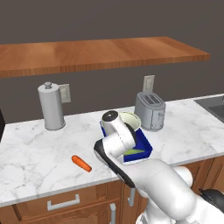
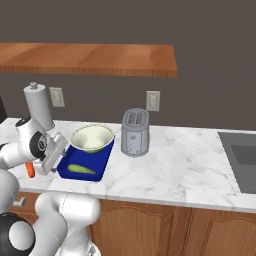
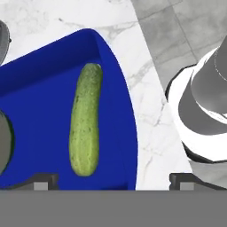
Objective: Place the two vegetables and bowl onto the tray for setting up a vegetable dip station.
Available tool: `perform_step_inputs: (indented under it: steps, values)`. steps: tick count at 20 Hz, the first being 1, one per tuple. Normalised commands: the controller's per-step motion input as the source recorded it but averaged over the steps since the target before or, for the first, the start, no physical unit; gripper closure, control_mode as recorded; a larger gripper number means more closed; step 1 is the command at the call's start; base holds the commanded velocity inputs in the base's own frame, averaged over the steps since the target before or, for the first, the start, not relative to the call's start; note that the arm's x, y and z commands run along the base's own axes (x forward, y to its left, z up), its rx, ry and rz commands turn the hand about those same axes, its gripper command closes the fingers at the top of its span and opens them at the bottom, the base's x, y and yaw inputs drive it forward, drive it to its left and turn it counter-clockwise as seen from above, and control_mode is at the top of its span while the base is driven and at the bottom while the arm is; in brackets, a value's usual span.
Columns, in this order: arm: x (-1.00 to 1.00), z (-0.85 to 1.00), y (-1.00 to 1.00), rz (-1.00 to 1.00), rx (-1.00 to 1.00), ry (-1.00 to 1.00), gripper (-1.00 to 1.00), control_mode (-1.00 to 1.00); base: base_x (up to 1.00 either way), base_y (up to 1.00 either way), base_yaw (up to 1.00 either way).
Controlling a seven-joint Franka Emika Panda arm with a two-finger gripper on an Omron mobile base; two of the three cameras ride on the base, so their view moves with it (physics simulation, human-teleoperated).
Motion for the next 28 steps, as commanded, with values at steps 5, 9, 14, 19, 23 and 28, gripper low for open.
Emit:
perform_step_inputs:
  steps: [5, 9, 14, 19, 23, 28]
  values:
    - [-0.12, 0.07, 0.37, 0.33, 0.0, 0.0, -1.0, -1.0, 0.0, 0.0, 0.0]
    - [-0.08, 0.08, 0.34, 0.39, 0.0, 0.0, -1.0, -1.0, 0.0, 0.0, 0.0]
    - [-0.08, 0.12, 0.28, 0.47, 0.0, 0.0, -1.0, -1.0, 0.0, 0.0, 0.0]
    - [-0.02, 0.06, 0.28, 0.4, 0.0, 0.05, -1.0, -1.0, 0.0, 0.0, 0.0]
    - [-0.03, 0.05, 0.2, 0.45, 0.0, 0.03, -1.0, -1.0, 0.0, 0.0, 0.0]
    - [-0.08, 0.08, 0.23, 0.45, 0.0, 0.0, -1.0, -1.0, 0.0, 0.0, 0.0]
